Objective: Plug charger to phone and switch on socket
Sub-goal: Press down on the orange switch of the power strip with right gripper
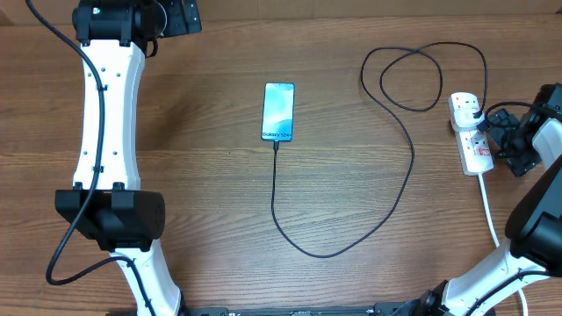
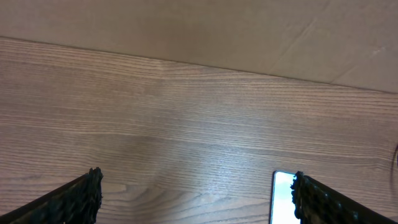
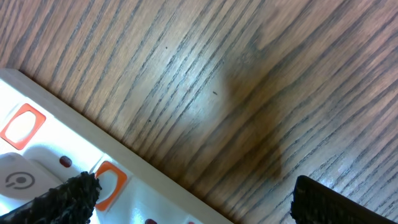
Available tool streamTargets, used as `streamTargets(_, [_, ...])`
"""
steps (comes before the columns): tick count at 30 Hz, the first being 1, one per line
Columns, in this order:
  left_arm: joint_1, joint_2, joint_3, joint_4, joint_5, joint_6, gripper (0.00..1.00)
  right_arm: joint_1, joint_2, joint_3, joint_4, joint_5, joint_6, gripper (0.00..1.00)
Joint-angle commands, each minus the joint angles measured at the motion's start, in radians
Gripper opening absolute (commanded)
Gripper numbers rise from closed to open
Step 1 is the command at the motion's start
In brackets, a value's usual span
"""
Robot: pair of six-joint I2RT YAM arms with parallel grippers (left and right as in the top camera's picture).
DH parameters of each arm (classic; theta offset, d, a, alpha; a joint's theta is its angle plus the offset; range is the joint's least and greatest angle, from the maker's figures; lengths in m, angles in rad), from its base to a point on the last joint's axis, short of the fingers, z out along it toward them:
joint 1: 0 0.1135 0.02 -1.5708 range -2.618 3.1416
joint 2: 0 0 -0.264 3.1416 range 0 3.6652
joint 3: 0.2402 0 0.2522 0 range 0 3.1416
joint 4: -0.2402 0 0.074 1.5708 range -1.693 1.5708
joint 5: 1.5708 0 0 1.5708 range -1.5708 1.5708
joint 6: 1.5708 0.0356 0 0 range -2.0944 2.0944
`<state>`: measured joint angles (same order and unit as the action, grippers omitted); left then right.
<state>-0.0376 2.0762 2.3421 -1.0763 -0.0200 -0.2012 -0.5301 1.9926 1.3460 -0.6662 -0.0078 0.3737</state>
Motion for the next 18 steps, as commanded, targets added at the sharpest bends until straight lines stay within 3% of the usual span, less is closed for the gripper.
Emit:
streamTargets(1, [-0.002, -0.002, 0.001, 0.003, -0.013, 0.018, 1.00, 0.008, 0.022, -0.004, -0.019, -0.070, -0.015, 1.00])
streamTargets(18, [-0.004, -0.002, 0.001, 0.003, -0.013, 0.018, 1.00, 0.000, 0.005, 0.030, -0.052, -0.073, -0.014, 1.00])
